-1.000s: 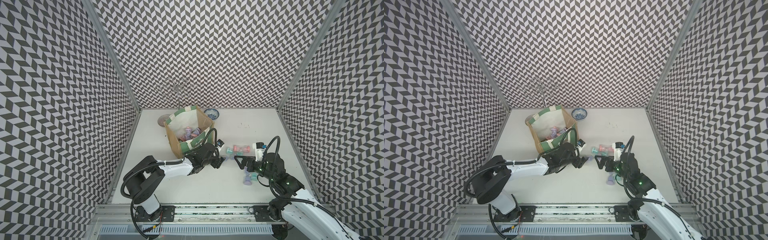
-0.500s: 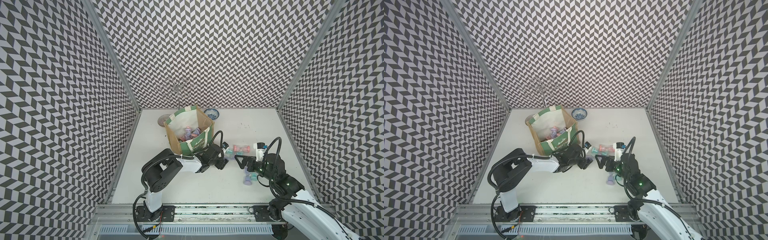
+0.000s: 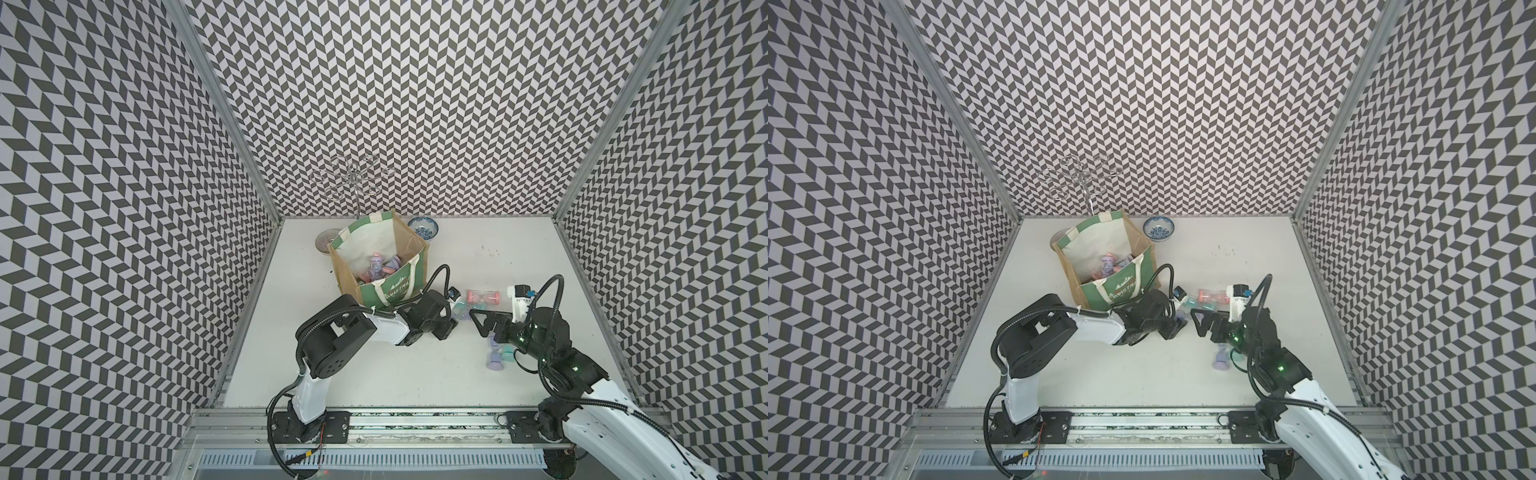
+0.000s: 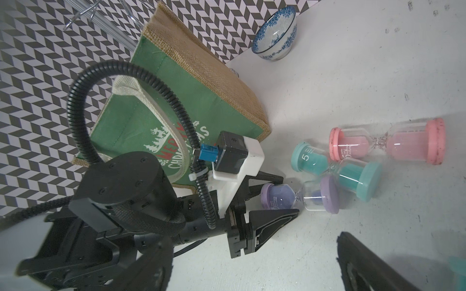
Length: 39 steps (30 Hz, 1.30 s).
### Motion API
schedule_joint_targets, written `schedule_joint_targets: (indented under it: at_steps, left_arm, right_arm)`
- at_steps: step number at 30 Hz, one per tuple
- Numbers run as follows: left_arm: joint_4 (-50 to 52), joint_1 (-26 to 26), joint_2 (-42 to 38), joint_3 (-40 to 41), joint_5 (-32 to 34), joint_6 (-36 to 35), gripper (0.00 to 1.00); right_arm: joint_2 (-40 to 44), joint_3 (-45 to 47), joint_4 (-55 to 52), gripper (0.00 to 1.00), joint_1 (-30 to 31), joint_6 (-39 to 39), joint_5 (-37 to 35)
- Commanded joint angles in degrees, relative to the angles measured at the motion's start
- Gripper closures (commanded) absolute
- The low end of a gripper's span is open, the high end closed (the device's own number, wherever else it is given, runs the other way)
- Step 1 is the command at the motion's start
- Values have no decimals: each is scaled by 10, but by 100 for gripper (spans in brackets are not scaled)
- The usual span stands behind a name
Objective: Put the hourglass into the canvas bag
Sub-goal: Pick up the hourglass from the center of the board.
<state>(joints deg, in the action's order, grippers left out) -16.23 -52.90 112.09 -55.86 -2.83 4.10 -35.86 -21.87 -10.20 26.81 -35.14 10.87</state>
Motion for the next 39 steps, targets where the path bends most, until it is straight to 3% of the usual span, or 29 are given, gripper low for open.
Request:
schedule_joint_targets:
  at_steps: [1, 7, 31, 39]
  left_arm:
    - [-19, -5, 3, 3, 2, 2, 45]
    - [-18, -7, -15, 11, 2, -2, 56]
    - [-16, -16, -153, 79, 23, 19, 65]
    - [17, -23, -251, 101, 46, 46, 67]
  right_arm:
    - [-1, 2, 41, 1, -2, -4, -3]
    - [-7, 0, 44, 1, -2, -5, -2]
    - [32, -25, 16, 1, -2, 5, -34]
    - [48, -33, 51, 1, -2, 30, 18]
